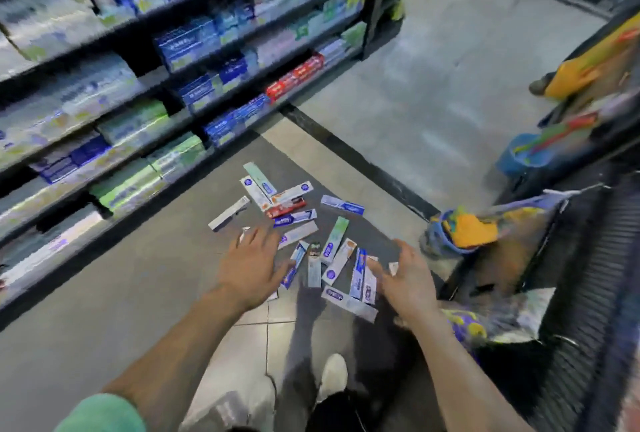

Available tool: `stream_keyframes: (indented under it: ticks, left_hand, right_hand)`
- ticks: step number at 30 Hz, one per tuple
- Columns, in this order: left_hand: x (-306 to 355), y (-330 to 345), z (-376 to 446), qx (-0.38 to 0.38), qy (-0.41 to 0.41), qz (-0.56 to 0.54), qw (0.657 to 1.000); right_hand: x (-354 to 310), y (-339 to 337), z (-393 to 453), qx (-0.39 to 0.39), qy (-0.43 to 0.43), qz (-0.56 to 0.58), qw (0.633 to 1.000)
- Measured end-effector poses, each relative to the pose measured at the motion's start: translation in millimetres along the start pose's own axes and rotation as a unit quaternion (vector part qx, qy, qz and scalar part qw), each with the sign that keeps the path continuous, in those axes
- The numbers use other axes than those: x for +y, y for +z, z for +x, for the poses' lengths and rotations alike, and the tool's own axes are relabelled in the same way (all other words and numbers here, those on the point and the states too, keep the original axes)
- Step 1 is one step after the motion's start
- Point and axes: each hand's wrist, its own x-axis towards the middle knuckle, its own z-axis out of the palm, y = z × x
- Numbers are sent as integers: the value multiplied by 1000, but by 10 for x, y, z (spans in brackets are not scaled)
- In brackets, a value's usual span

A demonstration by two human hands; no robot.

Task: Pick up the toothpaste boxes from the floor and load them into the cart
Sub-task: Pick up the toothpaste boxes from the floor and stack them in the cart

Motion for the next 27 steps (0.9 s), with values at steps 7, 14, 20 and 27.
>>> stream_keyframes:
  ticks: [7, 14, 20, 27]
  left_hand:
    - [128, 843, 1061, -75, 105, 26, 991]
    - [269, 2323, 1966, -93, 164, 33, 982]
    - [363, 3976, 2692, -80, 206, 22, 975]
    - [569, 5788, 3344, -18, 296, -17, 955]
  right_hand:
    - [644, 546, 370, 25, 113, -12, 993]
    - [1361, 1595, 1002, 38, 157, -10, 987]
    - [2212, 2854, 1666, 67, 154, -12, 986]
    - [3350, 4178, 2336, 69, 168, -17, 983]
